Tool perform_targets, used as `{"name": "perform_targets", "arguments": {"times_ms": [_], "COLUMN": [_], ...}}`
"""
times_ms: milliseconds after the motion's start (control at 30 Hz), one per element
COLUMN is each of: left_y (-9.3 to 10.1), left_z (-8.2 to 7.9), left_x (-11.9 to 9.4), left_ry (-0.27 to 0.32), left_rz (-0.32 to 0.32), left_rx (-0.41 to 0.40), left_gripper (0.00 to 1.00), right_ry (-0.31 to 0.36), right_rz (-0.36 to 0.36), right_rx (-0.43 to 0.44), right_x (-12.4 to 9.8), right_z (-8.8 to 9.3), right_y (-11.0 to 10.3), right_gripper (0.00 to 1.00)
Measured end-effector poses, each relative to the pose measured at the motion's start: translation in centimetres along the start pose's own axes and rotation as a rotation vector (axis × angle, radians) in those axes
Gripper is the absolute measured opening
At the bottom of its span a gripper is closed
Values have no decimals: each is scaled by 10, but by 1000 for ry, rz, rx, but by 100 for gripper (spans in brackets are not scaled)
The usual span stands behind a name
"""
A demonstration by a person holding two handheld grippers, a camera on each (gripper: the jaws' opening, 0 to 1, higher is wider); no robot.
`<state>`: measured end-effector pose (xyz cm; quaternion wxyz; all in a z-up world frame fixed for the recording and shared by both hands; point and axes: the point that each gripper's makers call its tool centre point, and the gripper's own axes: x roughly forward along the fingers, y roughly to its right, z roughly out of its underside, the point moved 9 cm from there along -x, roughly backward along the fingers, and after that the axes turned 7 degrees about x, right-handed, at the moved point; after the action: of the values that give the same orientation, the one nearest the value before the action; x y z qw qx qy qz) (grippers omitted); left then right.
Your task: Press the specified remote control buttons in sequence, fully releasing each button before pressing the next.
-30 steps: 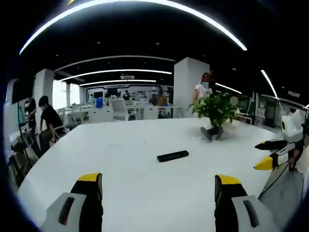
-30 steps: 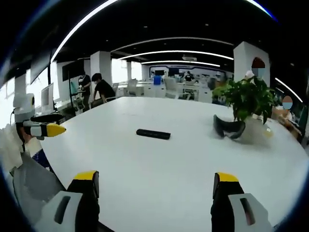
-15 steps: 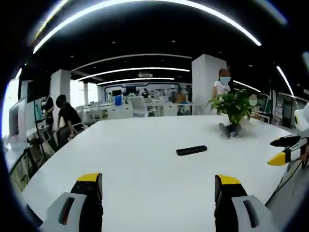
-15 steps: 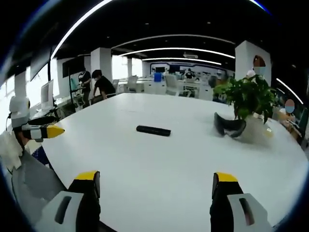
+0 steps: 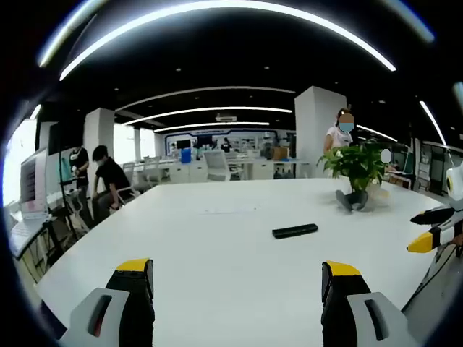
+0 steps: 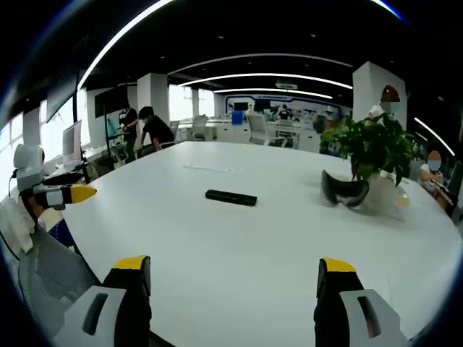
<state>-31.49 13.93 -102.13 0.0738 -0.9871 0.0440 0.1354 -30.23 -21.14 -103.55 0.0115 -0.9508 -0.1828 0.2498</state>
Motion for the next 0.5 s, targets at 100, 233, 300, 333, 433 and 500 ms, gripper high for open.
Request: {"name": "perform_targets", "arguments": {"times_ms": [100,233,300,333,433,500], "left_y": [-1,3,6,7,8,9], "left_z": [1,1,1,1,1,1], "left_x": [0,1,1,1,1,1], "left_ry": [-4,-18,-19,-20,-17,-24], "left_rz": [0,25,34,38,55,61], "left_rx": [-11,2,23,27,36,40], "left_gripper": [100,100,100,100,100,100], "right_ry": [0,-3,-8,-9,-14,-13], "right_rz": [3,1,1,0,2,4], "right_rx": [0,0,-5,-9,-18,-22], "right_x": [0,0,0,0,1,1], "right_z": [0,0,0,1,1,1], "right_y": [0,0,0,-1,-2,-2], "right_gripper": [95,94,94,94,94,94]}}
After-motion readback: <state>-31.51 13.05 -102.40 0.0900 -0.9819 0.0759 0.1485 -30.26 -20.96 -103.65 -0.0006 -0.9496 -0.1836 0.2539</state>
